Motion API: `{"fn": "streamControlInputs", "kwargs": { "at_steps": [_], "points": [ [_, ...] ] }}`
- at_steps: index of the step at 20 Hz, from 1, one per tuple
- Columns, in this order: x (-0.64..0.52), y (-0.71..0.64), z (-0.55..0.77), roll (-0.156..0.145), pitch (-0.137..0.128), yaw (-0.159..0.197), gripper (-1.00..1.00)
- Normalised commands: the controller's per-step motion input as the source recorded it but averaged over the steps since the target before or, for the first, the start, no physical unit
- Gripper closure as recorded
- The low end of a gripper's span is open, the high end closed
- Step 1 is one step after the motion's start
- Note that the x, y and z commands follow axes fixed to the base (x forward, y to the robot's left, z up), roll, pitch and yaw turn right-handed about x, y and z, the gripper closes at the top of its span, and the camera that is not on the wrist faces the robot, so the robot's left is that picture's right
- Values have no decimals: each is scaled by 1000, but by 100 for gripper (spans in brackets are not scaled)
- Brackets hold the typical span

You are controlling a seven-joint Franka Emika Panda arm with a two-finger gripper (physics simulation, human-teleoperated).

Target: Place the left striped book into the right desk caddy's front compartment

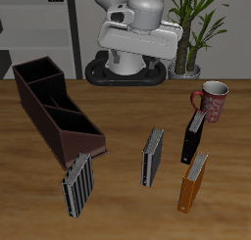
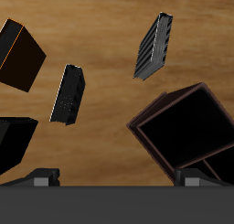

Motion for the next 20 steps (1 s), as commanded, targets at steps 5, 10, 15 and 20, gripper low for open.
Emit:
{"fn": "streamControlInputs", "kwargs": {
  "at_steps": [5,10,15,20],
  "points": [
    [266,19,19,-7,-18,-38,-100],
    [130,165,-36,45,-30,9,-100],
    [210,152,-101,29,14,-11,-100],
    [216,82,-136,31,8,17,-100]
  ]
}}
